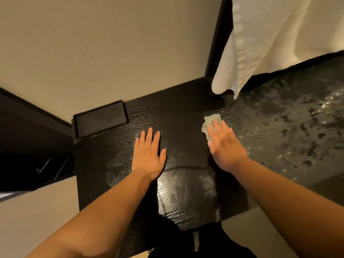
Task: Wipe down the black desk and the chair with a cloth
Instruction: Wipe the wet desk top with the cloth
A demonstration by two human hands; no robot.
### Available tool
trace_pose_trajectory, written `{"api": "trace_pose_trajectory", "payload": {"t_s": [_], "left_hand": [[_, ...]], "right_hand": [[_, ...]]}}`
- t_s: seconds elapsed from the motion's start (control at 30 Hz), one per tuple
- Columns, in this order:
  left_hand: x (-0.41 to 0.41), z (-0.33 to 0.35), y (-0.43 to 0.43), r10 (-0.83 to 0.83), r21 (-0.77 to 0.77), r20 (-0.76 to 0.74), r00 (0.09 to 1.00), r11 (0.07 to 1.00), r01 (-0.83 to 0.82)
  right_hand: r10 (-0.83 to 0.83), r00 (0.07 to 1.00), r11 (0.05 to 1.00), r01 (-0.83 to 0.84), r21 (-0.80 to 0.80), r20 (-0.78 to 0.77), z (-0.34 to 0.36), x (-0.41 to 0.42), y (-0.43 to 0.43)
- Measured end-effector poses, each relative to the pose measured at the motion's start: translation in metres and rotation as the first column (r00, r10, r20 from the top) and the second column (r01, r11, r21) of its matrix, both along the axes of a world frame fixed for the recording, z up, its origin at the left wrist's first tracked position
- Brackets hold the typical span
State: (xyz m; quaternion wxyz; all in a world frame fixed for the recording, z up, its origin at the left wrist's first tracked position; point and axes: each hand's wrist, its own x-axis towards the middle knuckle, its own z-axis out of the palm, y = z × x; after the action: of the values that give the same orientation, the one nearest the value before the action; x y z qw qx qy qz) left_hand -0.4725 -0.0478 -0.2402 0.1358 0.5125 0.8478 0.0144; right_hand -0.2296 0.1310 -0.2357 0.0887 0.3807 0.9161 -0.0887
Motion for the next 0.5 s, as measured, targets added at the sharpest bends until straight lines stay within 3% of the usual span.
{"api": "trace_pose_trajectory", "payload": {"t_s": [0.1, 0.2, 0.27, 0.37, 0.5], "left_hand": [[0.002, -0.001, -0.008, -0.024, 0.009, 0.006, 1.000, 1.000, 0.023], [0.002, -0.003, -0.011, -0.027, 0.011, -0.004, 1.000, 1.000, 0.027], [0.004, -0.003, -0.010, -0.016, 0.020, -0.003, 1.000, 1.000, 0.016], [0.009, -0.001, -0.010, 0.012, 0.031, -0.002, 1.000, 0.999, -0.012], [0.013, 0.001, -0.011, 0.030, 0.034, 0.004, 1.000, 0.999, -0.030]], "right_hand": [[-0.178, 0.984, 0.982, 0.178, -0.068, 0.009, 0.001, 0.021, 0.009], [-0.287, 0.958, 0.958, 0.286, -0.035, -0.010, 0.003, 0.005, -0.019], [-0.209, 0.978, 0.978, 0.209, -0.005, -0.014, -0.002, -0.012, -0.051], [0.031, 0.998, 0.998, -0.034, -0.052, -0.051, -0.006, -0.023, -0.093], [0.187, 0.981, 0.982, -0.188, -0.015, -0.052, -0.001, 0.010, -0.078]]}}
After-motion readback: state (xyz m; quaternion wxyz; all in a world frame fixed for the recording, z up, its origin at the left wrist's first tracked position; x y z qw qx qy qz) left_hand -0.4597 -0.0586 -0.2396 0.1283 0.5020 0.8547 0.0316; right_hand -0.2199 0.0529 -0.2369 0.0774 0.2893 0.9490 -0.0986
